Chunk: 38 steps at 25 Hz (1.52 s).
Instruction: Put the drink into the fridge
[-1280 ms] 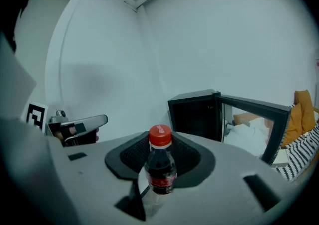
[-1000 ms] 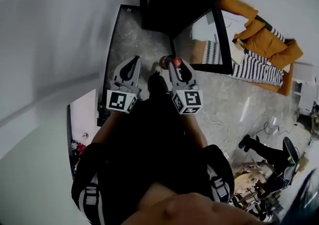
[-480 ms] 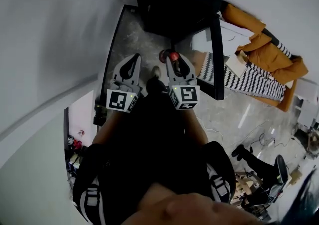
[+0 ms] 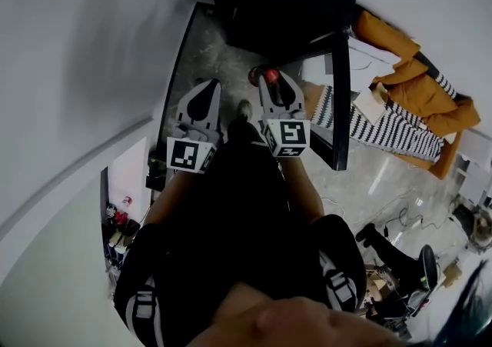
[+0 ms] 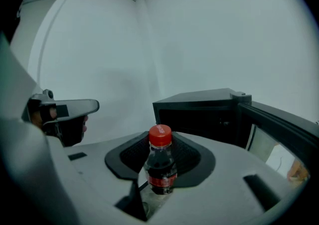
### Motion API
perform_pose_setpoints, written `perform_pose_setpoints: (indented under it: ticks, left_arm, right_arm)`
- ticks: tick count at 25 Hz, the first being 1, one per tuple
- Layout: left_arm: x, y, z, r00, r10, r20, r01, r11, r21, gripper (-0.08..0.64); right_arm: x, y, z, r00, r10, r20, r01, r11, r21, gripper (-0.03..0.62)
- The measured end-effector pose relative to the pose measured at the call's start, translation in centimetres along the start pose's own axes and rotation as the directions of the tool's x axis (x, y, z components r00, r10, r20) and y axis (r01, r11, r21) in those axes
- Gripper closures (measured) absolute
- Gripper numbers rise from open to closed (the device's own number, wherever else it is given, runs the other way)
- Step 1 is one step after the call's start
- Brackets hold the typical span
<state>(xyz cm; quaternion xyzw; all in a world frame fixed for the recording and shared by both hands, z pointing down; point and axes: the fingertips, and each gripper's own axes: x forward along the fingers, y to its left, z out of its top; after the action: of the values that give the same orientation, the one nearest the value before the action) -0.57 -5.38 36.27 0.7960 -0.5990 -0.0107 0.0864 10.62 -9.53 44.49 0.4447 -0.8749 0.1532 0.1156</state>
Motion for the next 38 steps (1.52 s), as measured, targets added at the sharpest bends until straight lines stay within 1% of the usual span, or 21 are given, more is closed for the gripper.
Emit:
perform_pose_setpoints:
  ticks: [4,8,12,16,18,21,23,28,33,38]
  left_arm:
    - [1.7,1.1,-0.2,1.0,-0.029,0.003,0.029,1.0,0.0,0.555]
    - [3.7,2.5,-0.5,0.997,-0.072,-0.005,0.072,0.997,0.018,0.555]
    - [5.9,4.2,-0.8,0.994,-0.108,-0.022,0.108,0.994,0.008,0.555]
    - [8.0,5.8,-1.1,0.988,-0.151,-0.015,0.152,0.988,0.01,0.555]
    - [8.7,6.5,-1.9,0.984,-0.175,-0.036,0.176,0.984,0.014,0.555]
    - [8.9,7.5,-4.0,0.97,-0.217,-0.107,0.222,0.975,0.034,0.555]
    - [9.4,8.1,-4.6,0.967,-0.231,-0.111,0.236,0.971,0.042,0.555]
    - [10.5,8.5,-5.8,0.966,-0.235,-0.107,0.242,0.968,0.059,0.555]
    - [11.4,8.2,-7.5,0.972,-0.224,-0.071,0.229,0.972,0.062,0.555]
    - [11.6,8.8,-9.1,0.977,-0.209,-0.043,0.211,0.976,0.057,0.555]
  right_arm:
    - [2.7,-0.7,0.1,1.0,-0.02,0.02,0.02,1.0,-0.009,0.466]
    - [5.2,-1.4,0.2,0.999,-0.05,0.022,0.05,0.999,-0.015,0.466]
    - [8.2,-2.3,0.4,0.996,-0.08,0.034,0.08,0.997,-0.022,0.466]
    - [11.5,-3.3,-0.4,0.994,-0.106,0.03,0.107,0.993,-0.042,0.466]
    - [13.2,-3.8,-0.9,0.992,-0.119,0.04,0.121,0.991,-0.049,0.466]
    - [15.7,-4.6,-1.9,0.99,-0.135,0.046,0.138,0.989,-0.055,0.466]
    - [17.3,-5.2,-2.7,0.989,-0.141,0.047,0.144,0.988,-0.059,0.466]
    - [20.2,-6.8,-4.5,0.988,-0.146,0.047,0.148,0.987,-0.055,0.466]
    - [22.5,-8.6,-6.7,0.988,-0.147,0.045,0.149,0.988,-0.04,0.466]
    - [24.5,-9.3,-8.5,0.988,-0.152,0.0,0.152,0.988,-0.035,0.466]
